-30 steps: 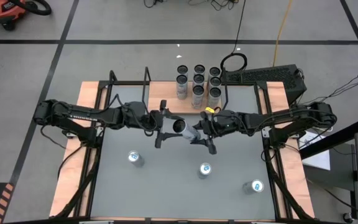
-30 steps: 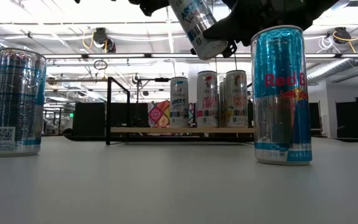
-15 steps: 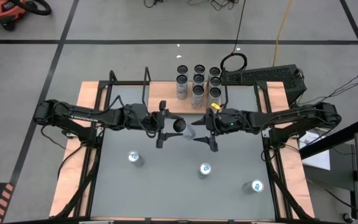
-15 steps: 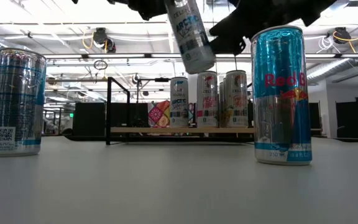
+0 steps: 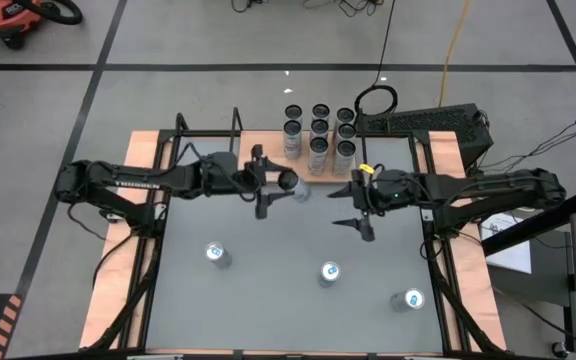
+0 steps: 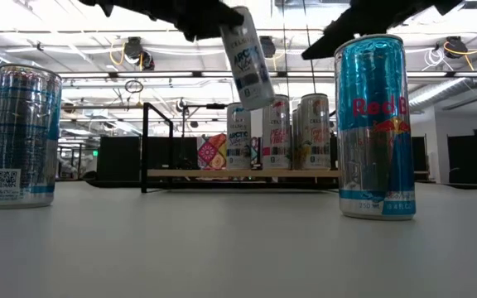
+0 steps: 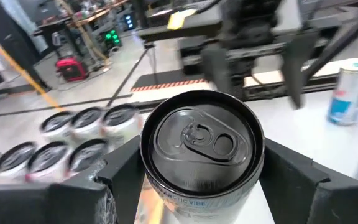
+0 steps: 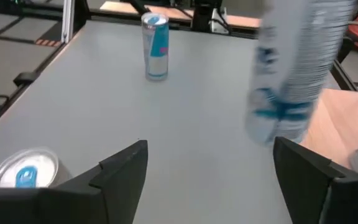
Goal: Place canned beverage on shelf
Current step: Put the white blue soda can on the shelf aligned with the white blue soda cans
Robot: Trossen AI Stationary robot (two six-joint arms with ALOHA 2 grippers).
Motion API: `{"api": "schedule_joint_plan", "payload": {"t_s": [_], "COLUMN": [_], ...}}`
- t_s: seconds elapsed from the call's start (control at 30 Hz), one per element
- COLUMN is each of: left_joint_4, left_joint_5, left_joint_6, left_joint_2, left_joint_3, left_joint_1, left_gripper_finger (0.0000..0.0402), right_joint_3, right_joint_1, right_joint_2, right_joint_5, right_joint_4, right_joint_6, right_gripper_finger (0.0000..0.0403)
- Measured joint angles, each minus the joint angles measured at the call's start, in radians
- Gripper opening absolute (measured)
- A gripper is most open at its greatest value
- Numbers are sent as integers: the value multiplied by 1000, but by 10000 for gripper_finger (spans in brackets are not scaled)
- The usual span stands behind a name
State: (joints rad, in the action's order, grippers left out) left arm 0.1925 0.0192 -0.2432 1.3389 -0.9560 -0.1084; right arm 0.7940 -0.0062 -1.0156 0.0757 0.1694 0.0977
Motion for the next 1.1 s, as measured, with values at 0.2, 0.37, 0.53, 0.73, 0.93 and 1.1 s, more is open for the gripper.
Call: {"api": "schedule_joint_plan", "payload": {"t_s": [0.2,0.37,0.53,0.73,0.93,1.1], "left_joint_4": [-112,-117,-120,-87,-36,-39], "left_joint_5": [-35,-99,-120,-152,-183,-195], "left_joint_6": [0,-27,-58,-54,-60,-89], "left_joint_2": [-3,-3,15,67,137,176], "left_joint_3": [-43,-44,-45,-45,-45,-45], "left_joint_1": [-74,-121,-186,-261,-308,-320], "left_gripper_finger": [258,258,258,258,258,258], "right_joint_3": [0,0,-1,-1,-1,-1], "right_joint_1": [2,1,1,1,1,1], "right_joint_2": [18,6,6,6,6,6], "right_joint_5": [0,0,2,3,3,3], "right_joint_4": [44,43,45,46,46,46], "right_joint_6": [21,55,83,104,117,114], "right_gripper_finger": [279,279,279,279,279,279]}}
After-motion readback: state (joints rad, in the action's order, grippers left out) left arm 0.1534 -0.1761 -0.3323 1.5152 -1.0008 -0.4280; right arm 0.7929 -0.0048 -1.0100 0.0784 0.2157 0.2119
